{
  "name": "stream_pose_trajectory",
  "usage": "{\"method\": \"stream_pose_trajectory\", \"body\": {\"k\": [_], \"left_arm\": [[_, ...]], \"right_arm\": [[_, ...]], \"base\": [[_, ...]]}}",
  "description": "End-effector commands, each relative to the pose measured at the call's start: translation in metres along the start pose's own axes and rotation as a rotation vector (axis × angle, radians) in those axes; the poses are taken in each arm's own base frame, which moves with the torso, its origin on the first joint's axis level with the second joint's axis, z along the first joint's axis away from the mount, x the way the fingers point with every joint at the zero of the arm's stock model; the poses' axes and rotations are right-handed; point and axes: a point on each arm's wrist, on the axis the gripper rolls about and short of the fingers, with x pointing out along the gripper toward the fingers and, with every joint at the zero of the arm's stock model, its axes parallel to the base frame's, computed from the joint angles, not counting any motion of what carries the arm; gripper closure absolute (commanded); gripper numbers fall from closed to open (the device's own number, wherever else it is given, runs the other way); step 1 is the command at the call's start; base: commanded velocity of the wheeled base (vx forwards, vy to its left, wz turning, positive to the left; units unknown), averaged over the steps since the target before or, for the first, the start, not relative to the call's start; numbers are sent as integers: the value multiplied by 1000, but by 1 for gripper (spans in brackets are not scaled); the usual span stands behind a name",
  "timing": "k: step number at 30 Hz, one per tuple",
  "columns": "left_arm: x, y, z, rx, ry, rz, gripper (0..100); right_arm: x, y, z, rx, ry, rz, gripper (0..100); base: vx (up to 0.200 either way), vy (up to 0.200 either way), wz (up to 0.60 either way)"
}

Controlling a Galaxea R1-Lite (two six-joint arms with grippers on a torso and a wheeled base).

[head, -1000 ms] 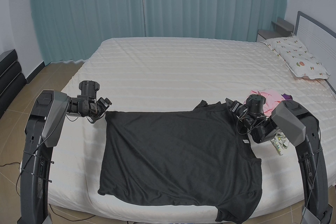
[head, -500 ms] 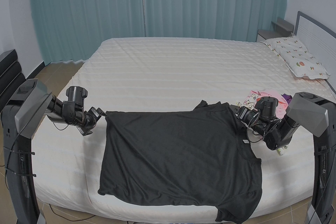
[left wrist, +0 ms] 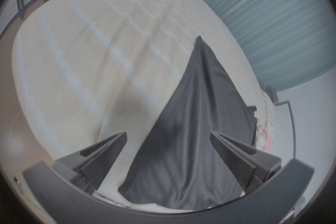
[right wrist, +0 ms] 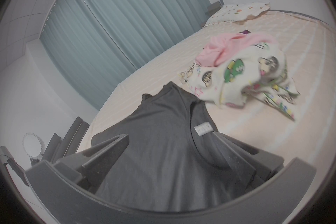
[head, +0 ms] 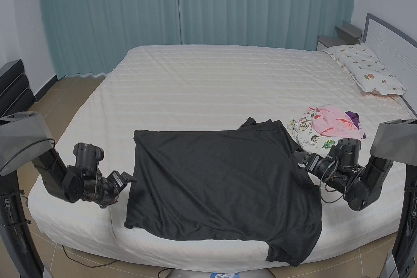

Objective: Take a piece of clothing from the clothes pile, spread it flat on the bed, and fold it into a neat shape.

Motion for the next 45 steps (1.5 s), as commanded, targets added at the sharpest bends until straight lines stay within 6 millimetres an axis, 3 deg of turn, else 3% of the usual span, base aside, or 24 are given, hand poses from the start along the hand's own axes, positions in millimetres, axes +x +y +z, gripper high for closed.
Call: {"method": "stream_pose_trajectory", "body": {"k": [1,8,18,19,26,34,45], "left_arm": [[-23,4,-55,93,57,10,0],[-24,8,-64,92,75,41,0],[-1,9,-73,125,48,112,0],[2,7,-77,137,35,123,100],[1,13,-77,128,0,158,100],[-18,21,-80,140,-19,200,100],[-18,30,-87,190,19,241,100]], "right_arm": [[-37,-5,-11,47,21,-15,0],[-39,-8,-15,60,35,-27,0],[-44,-12,-21,103,62,-50,0],[-47,-15,-25,97,81,-65,0],[-61,-27,-38,55,171,-109,0],[-70,-41,-55,-43,287,-136,0],[-65,-54,-64,-81,342,-141,0]], "base": [[0,0,0],[0,0,0],[0,0,0],[0,0,0],[0,0,0],[0,0,0],[0,0,0]]}}
